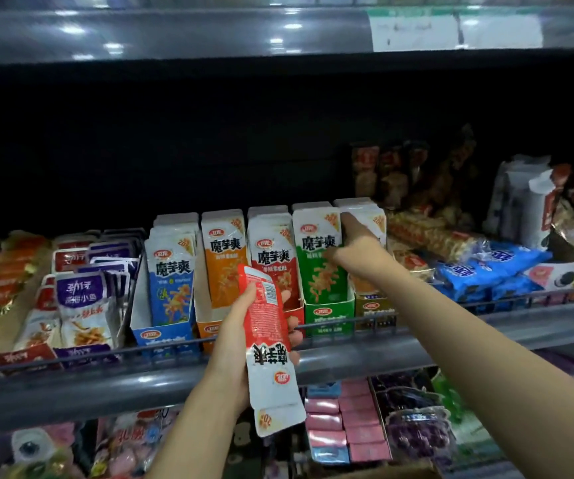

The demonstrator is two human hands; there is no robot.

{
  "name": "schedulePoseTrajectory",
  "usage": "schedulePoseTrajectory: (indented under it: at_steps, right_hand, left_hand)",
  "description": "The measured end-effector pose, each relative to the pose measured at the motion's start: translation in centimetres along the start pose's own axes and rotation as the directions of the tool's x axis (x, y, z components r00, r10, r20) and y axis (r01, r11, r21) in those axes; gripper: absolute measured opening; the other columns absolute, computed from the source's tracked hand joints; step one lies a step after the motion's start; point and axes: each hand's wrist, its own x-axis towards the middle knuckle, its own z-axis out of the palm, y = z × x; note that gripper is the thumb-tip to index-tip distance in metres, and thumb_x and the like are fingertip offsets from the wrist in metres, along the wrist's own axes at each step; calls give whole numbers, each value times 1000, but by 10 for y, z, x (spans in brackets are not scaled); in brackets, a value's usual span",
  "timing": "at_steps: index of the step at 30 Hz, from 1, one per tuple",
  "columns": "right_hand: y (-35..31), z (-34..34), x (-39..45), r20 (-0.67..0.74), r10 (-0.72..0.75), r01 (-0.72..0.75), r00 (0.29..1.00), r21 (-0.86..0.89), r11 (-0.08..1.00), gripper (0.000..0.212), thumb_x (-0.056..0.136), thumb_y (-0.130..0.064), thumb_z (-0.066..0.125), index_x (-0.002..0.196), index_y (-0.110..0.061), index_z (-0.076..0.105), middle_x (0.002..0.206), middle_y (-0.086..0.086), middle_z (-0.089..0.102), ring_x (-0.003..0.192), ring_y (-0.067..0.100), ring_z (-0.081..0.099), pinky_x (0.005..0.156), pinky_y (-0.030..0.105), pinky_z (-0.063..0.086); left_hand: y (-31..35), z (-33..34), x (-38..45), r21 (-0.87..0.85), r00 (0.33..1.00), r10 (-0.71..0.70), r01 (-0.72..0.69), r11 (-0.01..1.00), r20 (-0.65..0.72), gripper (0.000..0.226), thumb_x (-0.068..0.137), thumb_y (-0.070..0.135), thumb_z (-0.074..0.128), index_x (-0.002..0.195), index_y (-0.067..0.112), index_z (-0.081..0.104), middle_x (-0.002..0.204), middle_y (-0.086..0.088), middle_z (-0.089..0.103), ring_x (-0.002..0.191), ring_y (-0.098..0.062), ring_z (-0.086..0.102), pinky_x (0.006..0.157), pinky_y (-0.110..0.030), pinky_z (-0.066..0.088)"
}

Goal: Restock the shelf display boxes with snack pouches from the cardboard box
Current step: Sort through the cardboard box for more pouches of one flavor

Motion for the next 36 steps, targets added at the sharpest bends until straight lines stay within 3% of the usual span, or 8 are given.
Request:
schedulePoseTrajectory:
  at_steps: [2, 6, 10, 16, 20, 24, 27, 36]
  right_hand:
    - [4, -5, 6, -11, -46, 43, 999, -219, 975, 62, 77, -22, 76, 130, -8, 47, 125, 11, 56, 115, 30, 53, 92, 38, 48]
    - [8, -9, 4, 22, -107, 109, 994, -132, 985, 77, 76, -11, 77, 137, -18, 31, 112, 4, 57, 100, 26, 56, 70, 27, 43]
    - [12, -7, 3, 24, -237, 235, 971, -238, 942, 78, 77, -5, 75, 140, -19, 32, 139, 6, 36, 121, 26, 47, 87, 22, 38]
    - [13, -8, -16, -131, -286, 253, 949, -223, 941, 67, 78, -16, 76, 137, -17, 45, 133, 6, 33, 90, 14, 51, 85, 16, 41]
    - [0, -8, -57, -138, -234, 227, 962, -68, 972, 31, 89, -33, 61, 118, -23, 62, 107, -4, 51, 87, 10, 55, 78, 19, 45]
    - [-10, -4, -102, 225, -87, 17, 971, 296, 955, 33, 88, -40, 51, 105, -15, 64, 86, -4, 65, 73, 7, 59, 62, 18, 48]
    - [-8, 1, -120, 342, -77, -75, 937, 410, 909, 36, 83, -41, 55, 101, -12, 66, 83, -3, 70, 68, 7, 63, 59, 17, 49]
    - [-3, 7, -140, 201, 33, -146, 979, 581, 801, 15, 88, -12, 62, 101, -9, 68, 93, 10, 74, 87, 28, 71, 81, 41, 57]
  left_hand:
    - [0, 0, 1, 0, 1000, -14, 14, 1000, 13, 66, 77, 55, 55, 121, 6, 61, 81, -16, 64, 61, -25, 58, 54, -30, 48]
    - [-2, 5, 0, -1, 999, -22, 22, 1000, 33, 66, 73, 54, 54, 118, 6, 60, 79, -15, 64, 55, -23, 57, 50, -28, 45]
    - [-2, 8, -1, 5, 999, -37, 37, 999, 32, 66, 73, 54, 54, 118, 7, 60, 78, -15, 64, 52, -22, 56, 49, -27, 45]
    - [-3, 7, -6, 98, 997, 43, -49, 994, 64, 77, 72, 68, 51, 120, 8, 59, 69, -9, 55, 49, -17, 49, 47, -26, 42]
    - [-4, 12, -17, 194, 993, 113, -107, 975, -22, 56, 89, 51, 41, 109, 4, 64, 69, -5, 56, 56, -16, 51, 53, -29, 39]
    - [-4, 22, -29, 225, 992, 124, -123, 967, 12, 39, 94, 21, 44, 133, 23, 48, 107, 2, 65, 90, -11, 63, 64, -24, 48]
    - [-7, 23, -34, 314, 977, 212, -190, 930, -37, 39, 94, 14, 51, 129, 32, 50, 106, -1, 70, 90, -15, 69, 71, -30, 53]
    - [-6, 18, -41, 423, 896, 424, -336, 841, -130, 14, 83, 10, 68, 95, 18, 65, 88, -1, 75, 77, -16, 72, 66, -30, 57]
